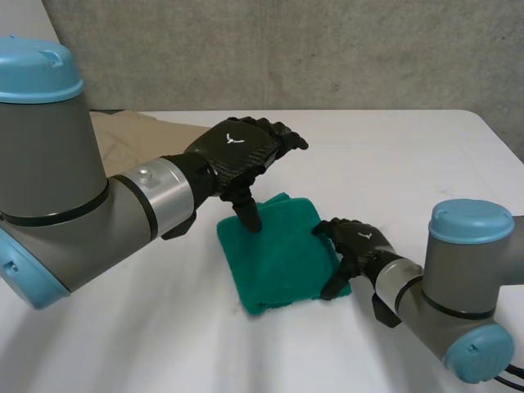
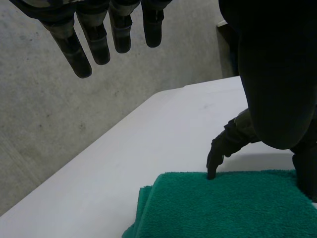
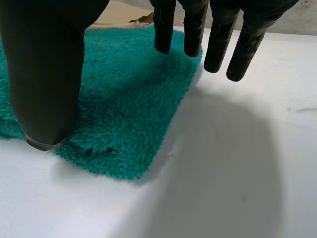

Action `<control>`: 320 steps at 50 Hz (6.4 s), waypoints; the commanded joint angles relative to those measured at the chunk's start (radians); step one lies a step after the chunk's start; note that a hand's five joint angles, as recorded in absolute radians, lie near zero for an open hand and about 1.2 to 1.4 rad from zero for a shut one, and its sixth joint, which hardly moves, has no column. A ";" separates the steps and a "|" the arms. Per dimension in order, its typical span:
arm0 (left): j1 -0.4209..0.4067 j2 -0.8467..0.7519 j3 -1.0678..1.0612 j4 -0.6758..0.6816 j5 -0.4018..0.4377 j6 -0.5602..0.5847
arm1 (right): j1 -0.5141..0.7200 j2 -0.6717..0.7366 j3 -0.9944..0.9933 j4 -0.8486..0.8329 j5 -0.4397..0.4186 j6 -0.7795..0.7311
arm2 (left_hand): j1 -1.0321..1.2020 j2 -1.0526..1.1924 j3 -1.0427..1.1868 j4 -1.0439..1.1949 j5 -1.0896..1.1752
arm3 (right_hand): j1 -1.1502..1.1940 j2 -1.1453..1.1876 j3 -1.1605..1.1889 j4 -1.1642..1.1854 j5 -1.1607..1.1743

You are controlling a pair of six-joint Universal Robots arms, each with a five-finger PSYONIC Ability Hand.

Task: Fold the laundry.

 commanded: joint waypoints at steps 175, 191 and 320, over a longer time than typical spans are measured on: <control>0.629 -0.654 0.336 0.367 -0.101 0.474 | 0.064 -0.167 -0.029 0.151 -0.065 -0.645 | 1.209 1.195 1.186 1.194 1.175 | -0.085 -0.131 -0.135 -0.133 -0.133; 0.263 -0.070 -0.224 0.503 -0.222 0.169 | -0.037 -0.227 -0.090 0.137 -0.020 -0.636 | 1.209 1.195 1.186 1.194 1.175 | -0.085 -0.131 -0.135 -0.133 -0.133; 0.266 0.116 -0.444 0.322 -0.251 0.064 | -0.003 -0.294 -0.215 0.468 0.185 -0.310 | 0.073 0.059 0.051 0.058 0.039 | -0.085 -0.131 -0.135 -0.133 -0.133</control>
